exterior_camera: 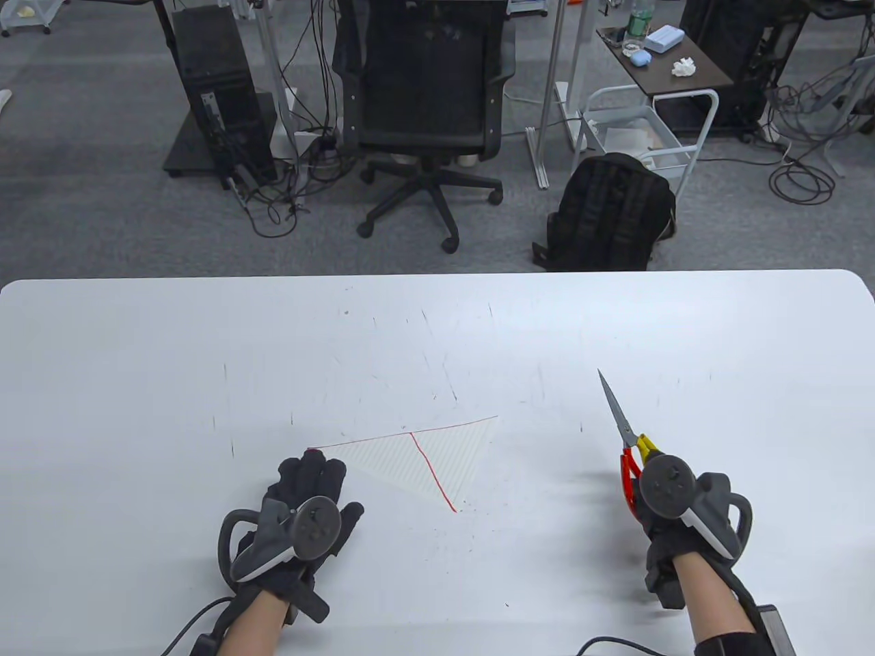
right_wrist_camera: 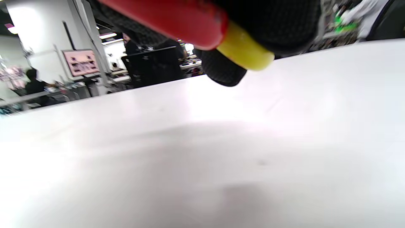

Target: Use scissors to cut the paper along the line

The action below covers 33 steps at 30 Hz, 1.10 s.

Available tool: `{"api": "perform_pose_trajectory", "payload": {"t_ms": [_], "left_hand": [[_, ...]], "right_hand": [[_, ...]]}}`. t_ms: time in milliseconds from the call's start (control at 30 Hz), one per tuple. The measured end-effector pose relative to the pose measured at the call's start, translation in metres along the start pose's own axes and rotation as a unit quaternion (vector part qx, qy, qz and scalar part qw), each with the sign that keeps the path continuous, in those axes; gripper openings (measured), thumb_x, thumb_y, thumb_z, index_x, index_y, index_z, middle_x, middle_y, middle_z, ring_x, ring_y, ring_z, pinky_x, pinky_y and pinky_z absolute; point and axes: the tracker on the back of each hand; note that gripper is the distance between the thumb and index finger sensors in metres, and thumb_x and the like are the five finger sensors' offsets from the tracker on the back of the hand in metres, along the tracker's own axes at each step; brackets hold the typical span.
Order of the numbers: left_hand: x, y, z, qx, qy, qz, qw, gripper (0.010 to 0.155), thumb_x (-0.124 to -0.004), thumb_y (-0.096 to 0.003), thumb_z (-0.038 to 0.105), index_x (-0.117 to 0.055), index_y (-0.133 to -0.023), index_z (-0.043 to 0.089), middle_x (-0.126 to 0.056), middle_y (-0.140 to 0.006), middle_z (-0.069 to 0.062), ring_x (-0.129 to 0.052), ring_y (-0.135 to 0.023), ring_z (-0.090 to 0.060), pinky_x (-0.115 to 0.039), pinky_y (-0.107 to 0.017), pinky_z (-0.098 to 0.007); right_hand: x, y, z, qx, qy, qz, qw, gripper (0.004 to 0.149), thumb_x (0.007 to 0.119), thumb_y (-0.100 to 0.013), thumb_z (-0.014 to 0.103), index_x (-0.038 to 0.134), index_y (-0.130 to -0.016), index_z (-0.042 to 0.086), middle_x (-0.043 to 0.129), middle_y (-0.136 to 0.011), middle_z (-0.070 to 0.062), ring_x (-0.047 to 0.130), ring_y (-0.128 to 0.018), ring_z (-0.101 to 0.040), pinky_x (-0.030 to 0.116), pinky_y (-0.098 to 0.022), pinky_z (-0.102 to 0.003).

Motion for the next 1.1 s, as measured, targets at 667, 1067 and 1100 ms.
{"api": "perform_pose_trajectory", "payload": {"t_ms": [667, 1067, 1100], "left_hand": [[-0.014, -0.148, 0.017, 0.085, -0.081, -0.247, 0.962, 0.089, -0.069, -0.0577, 0.05, -0.014, -0.115, 0.009, -0.035, -0.118, -0.022, -0.05, -0.106, -0.046, -0.061, -0.076, -0.048], [-0.012, -0.151, 0.024, 0.051, -0.107, -0.218, 0.969, 0.058, -0.073, -0.0553, 0.045, -0.046, -0.104, 0.028, -0.01, -0.115, -0.021, -0.028, -0.109, -0.045, -0.033, -0.078, -0.069], [-0.012, -0.15, 0.025, 0.043, -0.11, -0.206, 0.972, 0.054, -0.074, -0.0549, 0.044, -0.051, -0.101, 0.029, -0.012, -0.116, -0.019, -0.03, -0.111, -0.044, -0.034, -0.078, -0.068]], "right_hand": [[0.013, 0.009, 0.015, -0.091, -0.206, -0.008, 0.974, 0.055, 0.068, -0.06, 0.031, 0.044, -0.098, -0.001, 0.068, -0.085, -0.025, 0.086, -0.059, -0.024, 0.065, -0.05, -0.051], [0.016, 0.009, 0.015, -0.083, -0.191, 0.004, 0.978, 0.056, 0.069, -0.06, 0.031, 0.045, -0.098, -0.002, 0.069, -0.085, -0.025, 0.086, -0.059, -0.025, 0.065, -0.05, -0.051], [0.017, 0.009, 0.015, -0.083, -0.19, 0.004, 0.978, 0.056, 0.069, -0.06, 0.03, 0.045, -0.098, -0.002, 0.069, -0.085, -0.025, 0.086, -0.059, -0.025, 0.065, -0.05, -0.051]]}}
Point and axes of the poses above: the tracker on the back of each hand, its own z axis roughly to the thumb side, its own y axis roughly from the fingertips to the wrist, x = y × z
